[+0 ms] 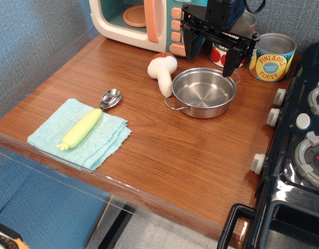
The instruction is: Put the mushroom shape to the right of the blue cloth.
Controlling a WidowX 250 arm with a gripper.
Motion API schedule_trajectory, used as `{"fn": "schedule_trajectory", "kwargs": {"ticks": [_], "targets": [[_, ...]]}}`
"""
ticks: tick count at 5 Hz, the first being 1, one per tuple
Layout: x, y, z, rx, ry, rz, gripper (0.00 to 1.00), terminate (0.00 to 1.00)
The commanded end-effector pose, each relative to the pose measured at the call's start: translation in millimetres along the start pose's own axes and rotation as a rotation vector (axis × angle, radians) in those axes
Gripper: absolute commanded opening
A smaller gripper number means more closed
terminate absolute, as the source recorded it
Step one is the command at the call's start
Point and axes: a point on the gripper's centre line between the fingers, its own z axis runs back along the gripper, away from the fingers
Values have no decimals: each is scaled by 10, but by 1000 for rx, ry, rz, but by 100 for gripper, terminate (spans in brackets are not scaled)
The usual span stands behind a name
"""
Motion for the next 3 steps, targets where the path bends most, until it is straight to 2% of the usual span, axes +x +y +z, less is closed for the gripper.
{"fn": "schedule_trajectory", "kwargs": {"ticks": [1,3], "targets": [[0,0,0,0,0,0,100,0],[236,445,-56,-6,30,163,100,0]]}}
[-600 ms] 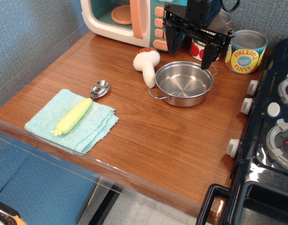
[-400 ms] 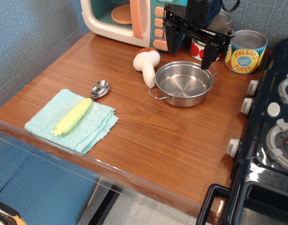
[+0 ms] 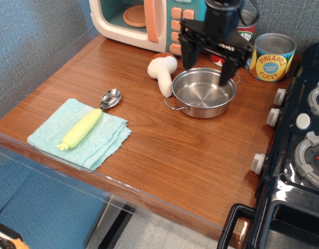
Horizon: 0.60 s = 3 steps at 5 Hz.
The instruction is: Put the mushroom shape to the right of the blue cloth.
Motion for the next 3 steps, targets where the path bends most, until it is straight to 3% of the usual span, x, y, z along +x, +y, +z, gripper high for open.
{"fn": "schedule_trajectory", "kwargs": {"ticks": [1,2,3], "targets": [[478,651,287,-14,-69,228,100,0],[644,945,175,10,-53,323,100,0],[599,1146,-46,56,8,375,100,0]]}}
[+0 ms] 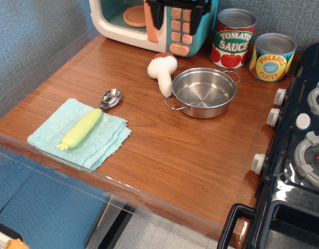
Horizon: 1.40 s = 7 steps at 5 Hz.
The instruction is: Put the mushroom shape to the right of the blue cloth.
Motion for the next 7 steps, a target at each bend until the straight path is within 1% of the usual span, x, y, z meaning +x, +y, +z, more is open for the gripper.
{"fn": "schedule_trajectory", "kwargs": {"ticks": [1,2,3,4,5,6,7], "targets": [[-62,298,-64,64,5,51,100,0],[-188,268,-146,75,2,36,100,0],[-290,332,-273,84,4,70,100,0],[-387,360,-355,75,-10,92,100,0],[-426,355,-416,59,-3,90,100,0],[-429,348,-406,52,-19,78,0,0],[-429,374,-281,39,-50,82,0,0]]}}
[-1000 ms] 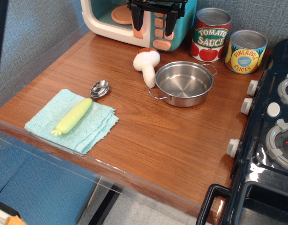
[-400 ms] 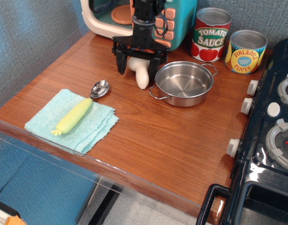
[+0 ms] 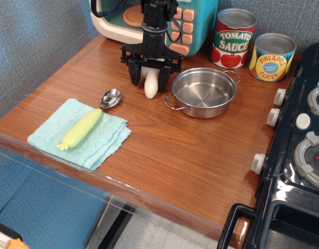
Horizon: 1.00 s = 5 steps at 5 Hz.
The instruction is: Put the mushroom shape to the right of the blue cloth.
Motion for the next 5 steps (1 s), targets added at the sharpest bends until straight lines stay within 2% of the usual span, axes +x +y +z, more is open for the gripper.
{"fn": "schedule_trajectory", "kwargs": {"ticks": [1,2,3,4,5], "targets": [[34,222,670,-41,-162,38,0,0],[-169,214,1029,-46,-237,15,0,0],[-640,29,1190,-75,-229,-112,0,0],[-1192,-146,1045,-65,-163,-261,0,0],[-1513,-257,911,-49,-129,-361,0,0]]}}
